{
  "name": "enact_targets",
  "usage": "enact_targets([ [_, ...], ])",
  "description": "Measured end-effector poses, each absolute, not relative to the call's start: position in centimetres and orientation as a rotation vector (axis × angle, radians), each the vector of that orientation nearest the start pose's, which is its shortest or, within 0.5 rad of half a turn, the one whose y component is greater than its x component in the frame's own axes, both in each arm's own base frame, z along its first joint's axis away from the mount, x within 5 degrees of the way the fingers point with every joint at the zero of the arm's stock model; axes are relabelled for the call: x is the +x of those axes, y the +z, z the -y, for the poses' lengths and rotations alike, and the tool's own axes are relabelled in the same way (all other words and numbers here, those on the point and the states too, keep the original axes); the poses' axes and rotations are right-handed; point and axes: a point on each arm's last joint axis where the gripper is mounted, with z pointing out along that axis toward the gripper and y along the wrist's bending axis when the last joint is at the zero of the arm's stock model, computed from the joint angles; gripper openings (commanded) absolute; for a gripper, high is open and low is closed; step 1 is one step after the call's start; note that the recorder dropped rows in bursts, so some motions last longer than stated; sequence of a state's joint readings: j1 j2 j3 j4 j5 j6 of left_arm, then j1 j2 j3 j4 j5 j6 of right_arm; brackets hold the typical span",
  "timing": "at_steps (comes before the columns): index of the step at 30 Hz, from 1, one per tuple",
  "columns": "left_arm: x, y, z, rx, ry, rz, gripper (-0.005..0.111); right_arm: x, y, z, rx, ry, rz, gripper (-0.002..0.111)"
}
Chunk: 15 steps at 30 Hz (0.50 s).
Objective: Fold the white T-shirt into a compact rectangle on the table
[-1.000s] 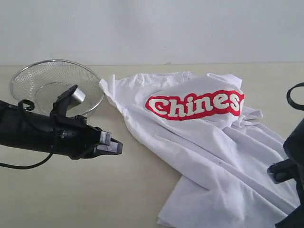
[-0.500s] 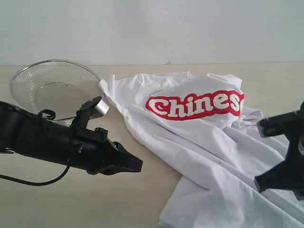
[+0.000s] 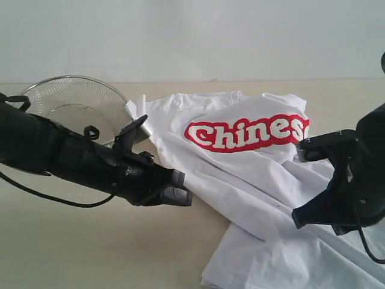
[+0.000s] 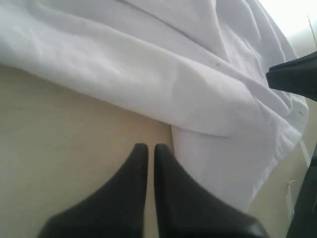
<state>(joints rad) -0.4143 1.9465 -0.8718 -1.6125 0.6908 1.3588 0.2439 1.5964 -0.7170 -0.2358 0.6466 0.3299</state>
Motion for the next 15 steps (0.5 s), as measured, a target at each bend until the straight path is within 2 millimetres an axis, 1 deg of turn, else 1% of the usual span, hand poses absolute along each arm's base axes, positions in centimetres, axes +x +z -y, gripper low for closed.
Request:
enact_targets([
  [4, 29.2, 10.7, 19.2, 0.459, -1.143, -2.571, 0.004, 25.0, 14.7, -5.0, -0.157, -0.150, -2.948, 0.000],
  [9, 30.1, 9.7, 19.7, 0.459, -1.171, -2.583, 0.004, 25.2, 14.4, -5.1, -0.171, -0.144, -2.944, 0.000],
  [12, 30.3, 9.4, 20.0, 0.476, -1.201, -2.579, 0.004, 25.4, 14.4, -5.2, -0.269, -0.125, -2.914, 0.000],
  [15, 30.4, 9.7, 20.1, 0.498, -1.204, -2.570, 0.004, 25.5, 14.4, -5.7, -0.372, -0.065, -2.890, 0.000],
])
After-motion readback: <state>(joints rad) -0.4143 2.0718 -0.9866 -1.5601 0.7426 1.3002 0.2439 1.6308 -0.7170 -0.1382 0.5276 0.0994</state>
